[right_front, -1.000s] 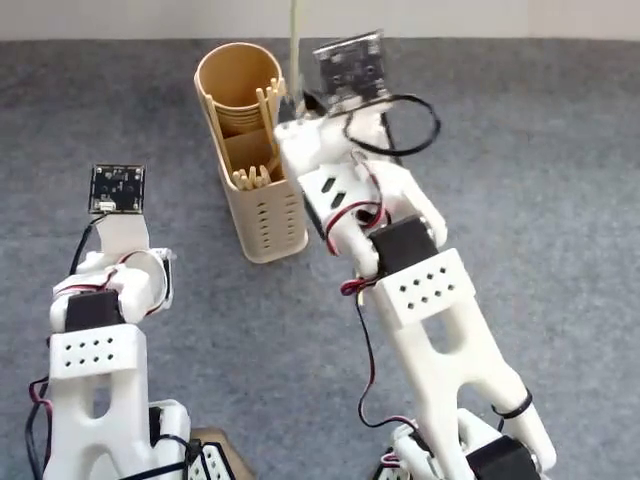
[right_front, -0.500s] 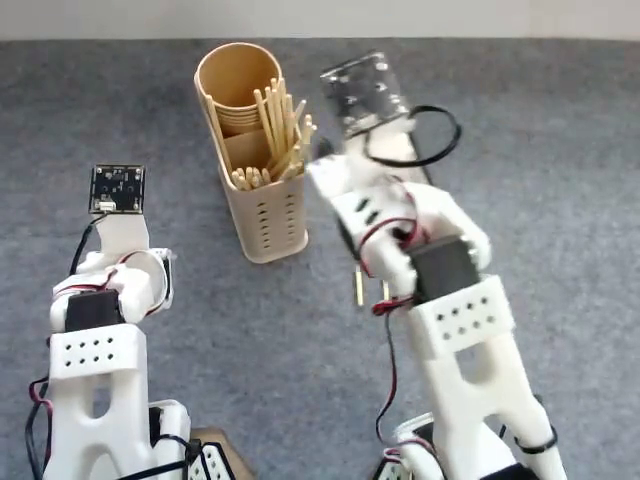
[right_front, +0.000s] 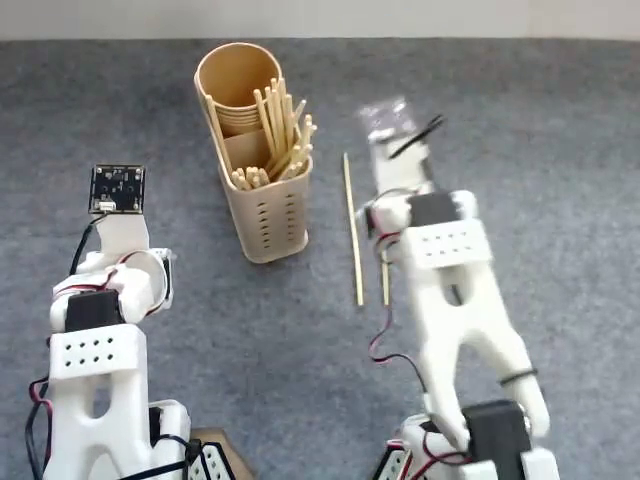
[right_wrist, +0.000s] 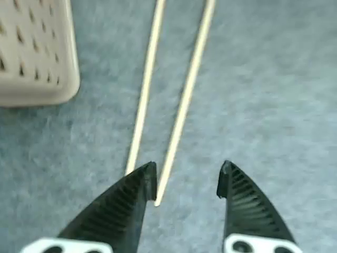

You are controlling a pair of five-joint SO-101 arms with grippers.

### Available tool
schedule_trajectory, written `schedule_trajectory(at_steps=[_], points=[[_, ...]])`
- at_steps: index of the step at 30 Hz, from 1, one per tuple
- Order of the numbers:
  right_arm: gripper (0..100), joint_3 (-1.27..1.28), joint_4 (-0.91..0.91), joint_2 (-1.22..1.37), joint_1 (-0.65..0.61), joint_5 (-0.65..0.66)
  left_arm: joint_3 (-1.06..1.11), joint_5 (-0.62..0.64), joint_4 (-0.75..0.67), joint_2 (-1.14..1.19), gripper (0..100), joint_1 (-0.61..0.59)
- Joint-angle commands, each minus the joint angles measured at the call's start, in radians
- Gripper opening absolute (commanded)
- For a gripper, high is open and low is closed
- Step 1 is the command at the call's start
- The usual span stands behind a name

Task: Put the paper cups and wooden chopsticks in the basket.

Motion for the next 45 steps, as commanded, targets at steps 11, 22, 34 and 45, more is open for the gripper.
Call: schedule_trajectory(at_steps=[11, 22, 34, 45], points=[[23.5, 0.257, -0.243, 0.097, -0.097, -0.071, 0.008, 0.008, -0.015, -0.010, 16, 0.018], [23.7, 0.375, -0.487, 0.142, -0.108, -0.091, 0.018, 0.006, -0.014, -0.010, 16, 0.022], [8.6, 0.380, -0.487, 0.254, -0.105, -0.087, 0.018, 0.006, -0.012, -0.010, 16, 0.022], [0.5, 0.367, -0.409, 0.236, -0.090, -0.094, 0.019, 0.006, -0.012, -0.010, 16, 0.022]])
